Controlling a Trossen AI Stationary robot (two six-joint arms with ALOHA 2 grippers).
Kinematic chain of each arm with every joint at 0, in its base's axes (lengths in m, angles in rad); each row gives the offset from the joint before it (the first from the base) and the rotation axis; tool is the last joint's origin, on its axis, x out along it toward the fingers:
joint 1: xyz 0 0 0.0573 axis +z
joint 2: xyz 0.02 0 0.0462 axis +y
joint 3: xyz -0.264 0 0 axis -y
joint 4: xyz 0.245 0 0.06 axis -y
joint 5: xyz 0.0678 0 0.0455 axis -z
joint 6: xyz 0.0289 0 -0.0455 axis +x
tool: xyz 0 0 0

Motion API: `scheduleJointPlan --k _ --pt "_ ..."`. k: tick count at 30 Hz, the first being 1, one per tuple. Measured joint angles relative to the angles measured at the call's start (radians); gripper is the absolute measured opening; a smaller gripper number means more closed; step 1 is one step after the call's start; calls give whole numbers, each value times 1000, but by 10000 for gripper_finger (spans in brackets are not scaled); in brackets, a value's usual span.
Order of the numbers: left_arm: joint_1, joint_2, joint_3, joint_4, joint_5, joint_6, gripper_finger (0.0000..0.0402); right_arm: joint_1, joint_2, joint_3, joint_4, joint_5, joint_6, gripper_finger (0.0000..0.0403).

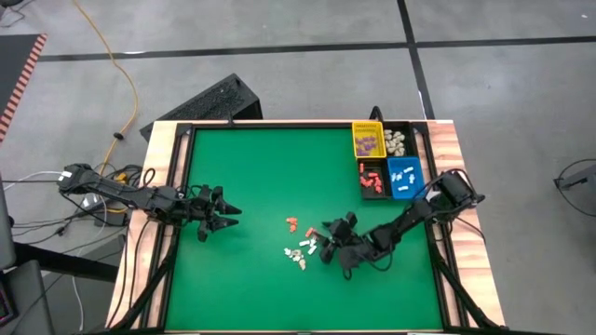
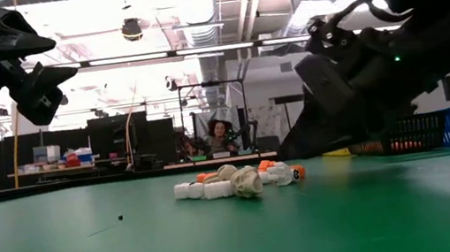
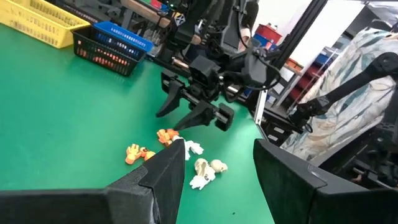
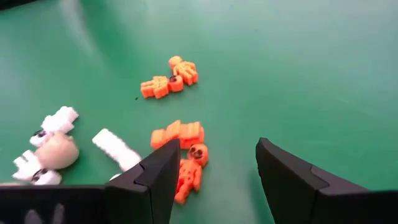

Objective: Sort Halloween decoration
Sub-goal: Put the orange skeleton toy into the bottom black basket

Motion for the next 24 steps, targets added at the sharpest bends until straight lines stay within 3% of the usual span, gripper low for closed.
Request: scheduleJointPlan --k 24 --pt "0 0 0 11 -25 -21 180 -1 85 53 6 -17 97 227"
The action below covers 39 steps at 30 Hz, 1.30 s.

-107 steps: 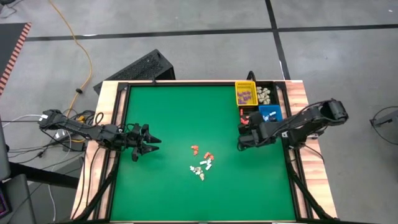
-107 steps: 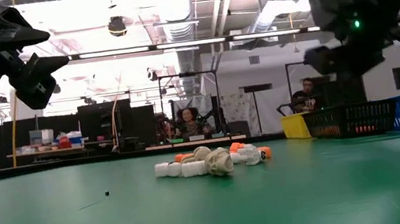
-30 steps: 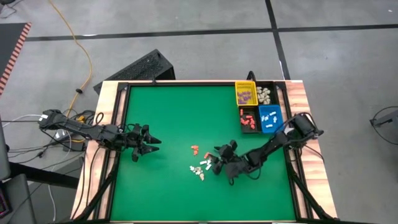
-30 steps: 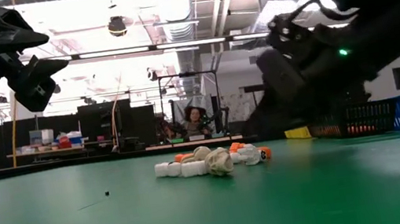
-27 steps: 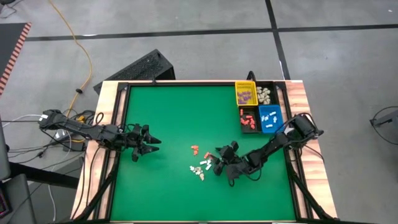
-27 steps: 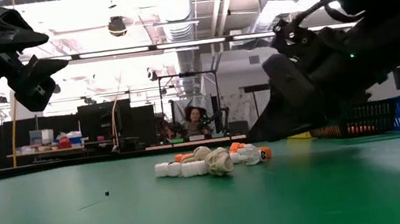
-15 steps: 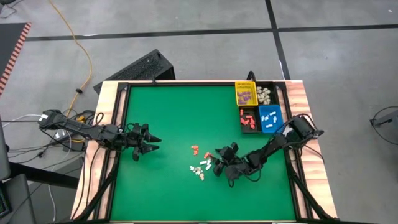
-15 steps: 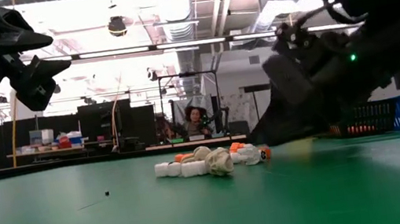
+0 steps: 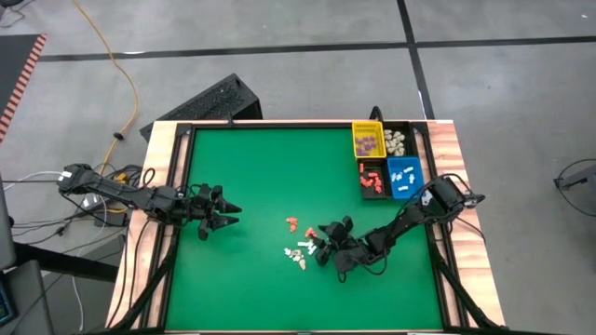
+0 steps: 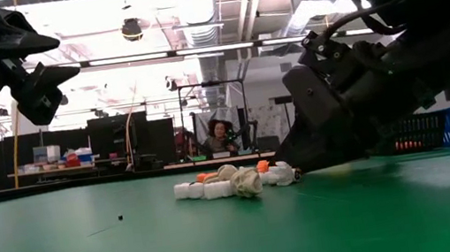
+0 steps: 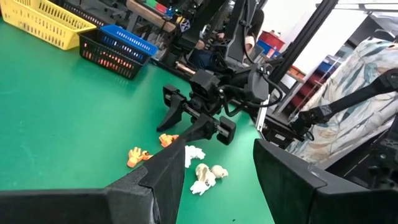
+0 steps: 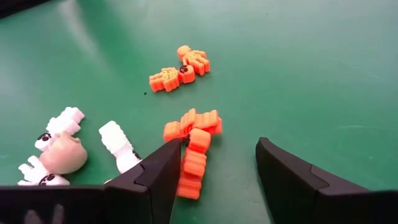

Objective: Sort Halloween decoration
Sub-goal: Put the orange skeleton toy into the bottom black basket

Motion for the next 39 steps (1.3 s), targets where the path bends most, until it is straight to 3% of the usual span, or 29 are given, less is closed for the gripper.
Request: scheduleJointPlan --k 8,21,30,39 --pt "0 0 0 0 0 -2 180 0 -3 3 -89 10 113 203" --pt "0 0 0 -1 0 -10 180 5 -8 1 -112 23 114 11" --pt "0 0 0 -1 -18 1 180 14 -93 -4 -170 40 23 5" --pt "0 0 0 -1 -19 5 180 14 -243 -2 -357 103 25 17"
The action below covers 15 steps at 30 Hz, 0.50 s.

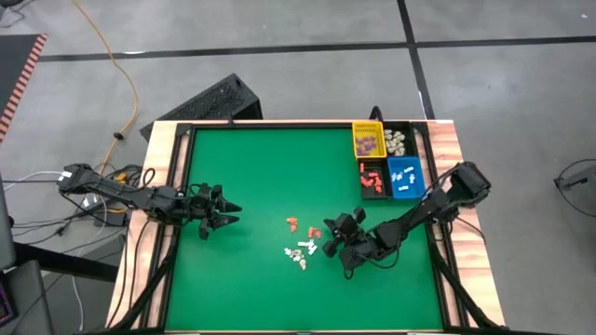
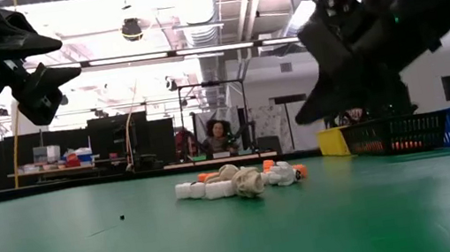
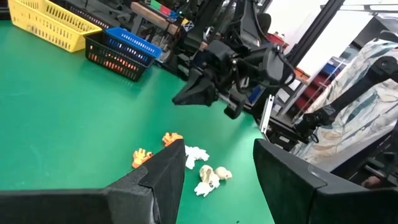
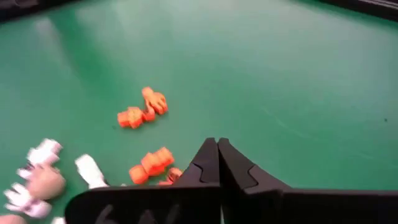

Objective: Sort Halloween decoration
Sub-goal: Put the orange skeleton toy into the bottom black basket

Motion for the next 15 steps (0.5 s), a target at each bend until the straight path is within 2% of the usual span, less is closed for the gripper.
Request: scheduleJointPlan --k 6,11,15 --pt "0 0 0 0 0 11 180 -5 35 1 74 -91 -7 106" --pt "0 0 0 0 0 14 180 17 133 1 184 -8 2 176" --pt "0 0 0 -1 1 13 180 22 202 15 226 4 23 200"
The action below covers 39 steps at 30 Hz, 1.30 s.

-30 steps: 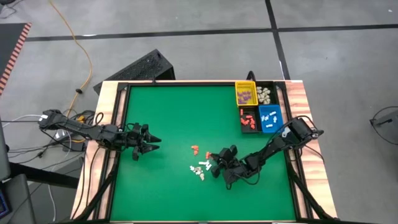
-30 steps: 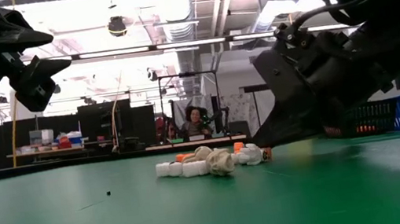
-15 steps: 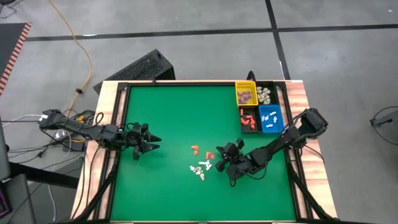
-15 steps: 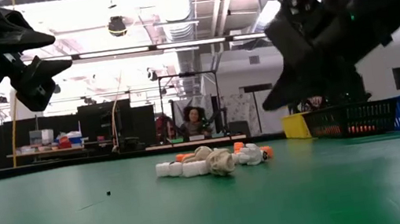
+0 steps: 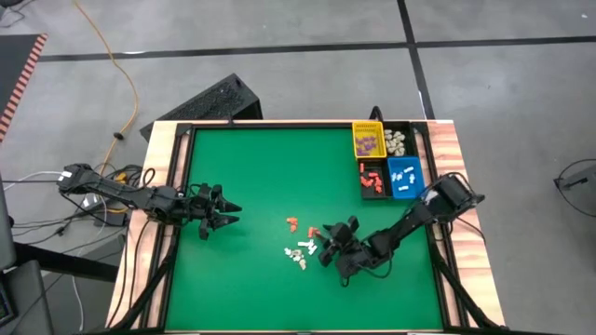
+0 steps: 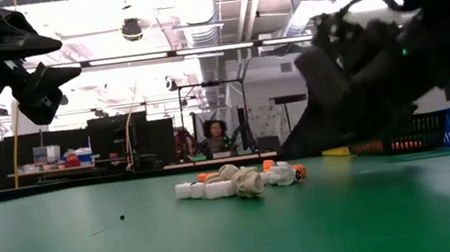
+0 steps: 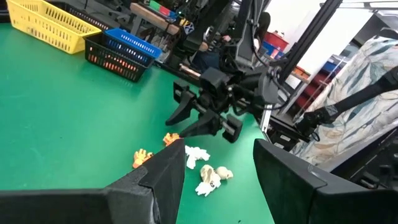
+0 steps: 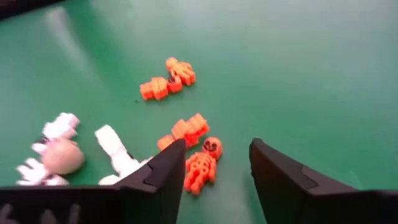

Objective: Sort Halloween decoration
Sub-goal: Put the orange skeleton toy into the bottom black basket

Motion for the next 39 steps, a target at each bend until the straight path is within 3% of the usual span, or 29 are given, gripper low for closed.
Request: scheduleJointPlan --k 10,14,20,27,33,36,39 --pt "0 0 0 -1 -6 5 180 -5 114 81 -22 24 37 181" --pt "0 0 0 -1 -6 5 180 -8 119 94 -92 30 119 138" --pt "0 0 0 -1 -6 5 180 -6 111 93 -114 41 136 35" --pt "0 0 0 0 0 0 180 -8 67 91 -136 38 134 30" --pt "0 0 0 1 1 -2 180 -10 -109 90 -372 145 132 30" --pt "0 0 0 1 1 -2 180 -26 -227 90 -565 159 142 30" --pt "0 0 0 1 1 -2 180 -62 -343 91 -833 145 273 30"
